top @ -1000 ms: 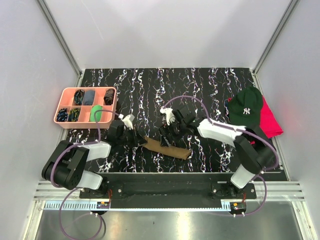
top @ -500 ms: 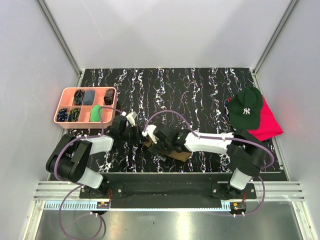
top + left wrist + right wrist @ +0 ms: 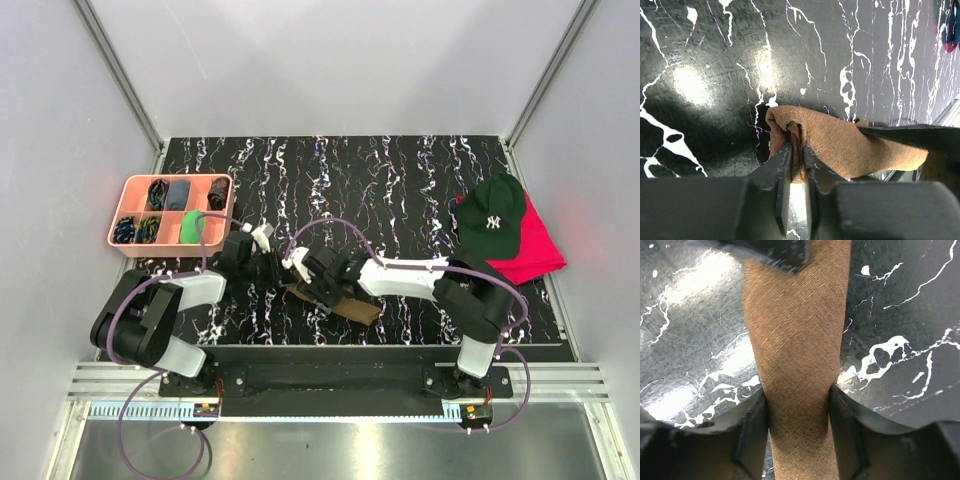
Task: Fold the napkin, place the utensils inside, and roll it up
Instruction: Roll the napkin with the utensil
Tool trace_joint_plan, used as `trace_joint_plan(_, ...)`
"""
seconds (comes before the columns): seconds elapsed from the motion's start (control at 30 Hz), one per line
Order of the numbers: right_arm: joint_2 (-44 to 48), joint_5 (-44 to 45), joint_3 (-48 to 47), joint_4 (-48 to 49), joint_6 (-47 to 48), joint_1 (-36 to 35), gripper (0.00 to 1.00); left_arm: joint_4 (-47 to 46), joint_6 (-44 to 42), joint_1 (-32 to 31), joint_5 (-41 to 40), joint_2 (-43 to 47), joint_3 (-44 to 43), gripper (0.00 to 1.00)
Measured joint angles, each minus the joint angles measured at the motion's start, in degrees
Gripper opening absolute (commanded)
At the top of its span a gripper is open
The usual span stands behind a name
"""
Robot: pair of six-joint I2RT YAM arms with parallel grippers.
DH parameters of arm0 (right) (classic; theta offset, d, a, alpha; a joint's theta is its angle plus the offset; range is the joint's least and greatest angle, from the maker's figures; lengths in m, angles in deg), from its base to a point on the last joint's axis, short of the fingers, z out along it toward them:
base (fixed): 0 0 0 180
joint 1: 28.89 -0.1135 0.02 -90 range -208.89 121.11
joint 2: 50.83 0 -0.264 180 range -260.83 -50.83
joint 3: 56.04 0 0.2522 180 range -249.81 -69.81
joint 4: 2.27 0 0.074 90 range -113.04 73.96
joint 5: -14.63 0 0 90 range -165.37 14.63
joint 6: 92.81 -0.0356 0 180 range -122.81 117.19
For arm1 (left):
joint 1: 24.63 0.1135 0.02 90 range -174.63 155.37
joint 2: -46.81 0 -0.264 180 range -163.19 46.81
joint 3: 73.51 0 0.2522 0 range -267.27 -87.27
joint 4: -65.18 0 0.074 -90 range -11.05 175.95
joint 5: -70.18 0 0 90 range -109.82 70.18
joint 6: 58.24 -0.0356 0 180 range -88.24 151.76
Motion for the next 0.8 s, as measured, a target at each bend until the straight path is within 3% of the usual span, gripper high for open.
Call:
trace_joint_plan(0.07,-0.4,-3.5,-0.2,-0.1,-0.9,1.9,0.47,0.5,0.1,0.0,-0.1,1.1,0.3,0.41)
trace_joint_plan(0.1,-0.4,-4.4,-0.4,-0.3,-1.0,2.4,0.46,0.7,-0.2,0.0,-0.2,1.6,0.4,0.50)
trace_joint_plan(0.23,-1.1,-11.6,-1.1,-0.1,-2.0,4.9,0.43,2.3,0.0,0.0,-1.2,7.0,2.0,0.59)
trace_joint_plan(0.5,-3.3,-26.9,-1.7,0.9,-3.9,8.6,0.41,3.2,0.0,0.0,-4.0,17.9,6.8,0.57)
trace_joint_plan(0.8,-6.5,-41.7,-1.7,1.7,-5.4,13.3,0.40,2.7,0.0,0.0,-4.8,20.0,10.5,0.50)
